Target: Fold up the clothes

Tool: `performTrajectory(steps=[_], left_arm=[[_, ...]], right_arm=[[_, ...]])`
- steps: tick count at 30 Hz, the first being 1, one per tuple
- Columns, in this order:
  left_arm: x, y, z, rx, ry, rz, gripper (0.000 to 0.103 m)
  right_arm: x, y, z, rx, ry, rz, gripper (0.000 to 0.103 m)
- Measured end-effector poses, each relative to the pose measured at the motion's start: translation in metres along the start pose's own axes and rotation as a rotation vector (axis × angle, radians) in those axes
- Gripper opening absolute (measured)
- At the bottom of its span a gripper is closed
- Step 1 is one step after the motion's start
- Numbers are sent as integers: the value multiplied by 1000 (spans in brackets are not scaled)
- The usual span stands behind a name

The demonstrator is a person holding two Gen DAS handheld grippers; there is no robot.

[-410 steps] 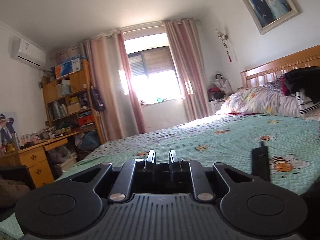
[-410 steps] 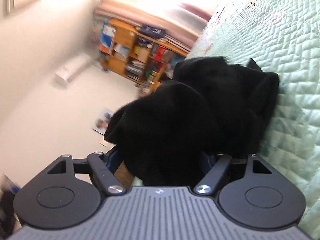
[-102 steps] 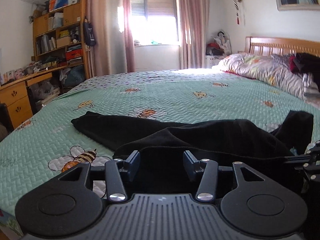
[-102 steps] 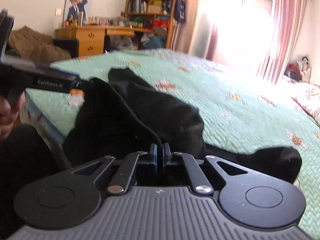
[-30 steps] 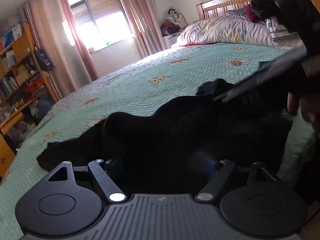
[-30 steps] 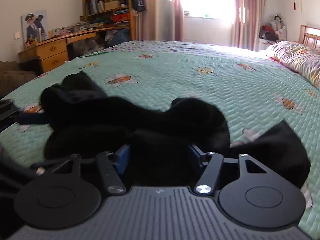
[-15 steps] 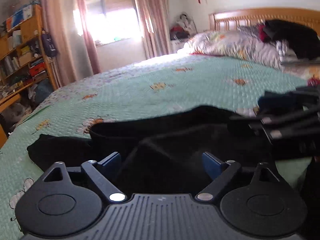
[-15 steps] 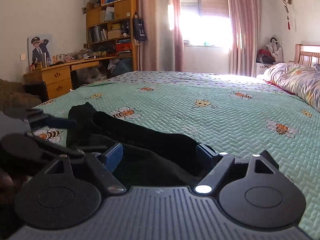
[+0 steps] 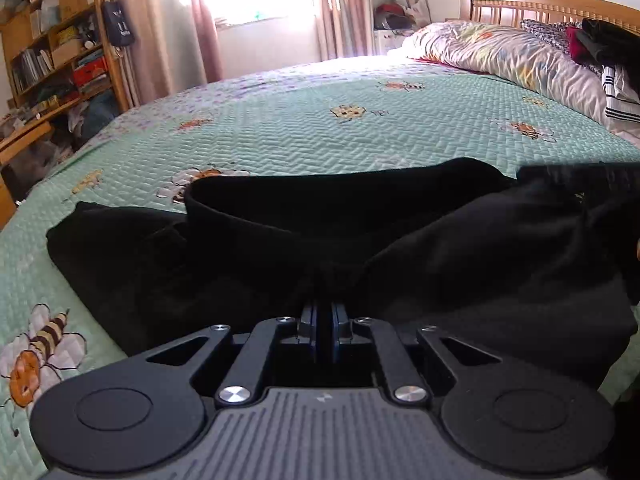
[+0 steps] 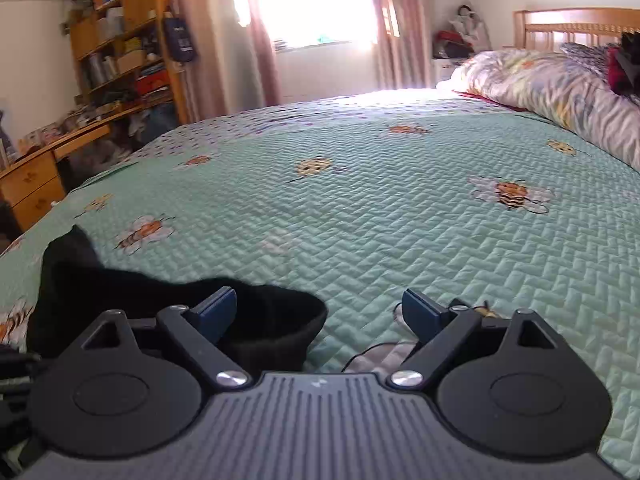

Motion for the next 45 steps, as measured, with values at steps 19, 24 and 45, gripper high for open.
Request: performTrajectory(steps=[19, 24, 45], left_arm=[[8, -30, 16, 82, 3, 42, 82], [4, -32, 23, 72, -14, 26, 95], [-91, -17, 200, 260, 60, 149, 4]], right_arm=[[36, 101, 7, -54, 39, -157, 102], [36, 106, 5, -76, 38, -151, 103], [34, 108, 2, -94, 10, -168, 103]])
Point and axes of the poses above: each gripper's, at about its wrist camera, not at the fingertips, and y roughly the way its jaws point, x to its right, z to its top, the point moved 5 cm from there along y, roughly the way its jaws point, and after that the axes turned 10 degrees about y, right-handed, at the moved point
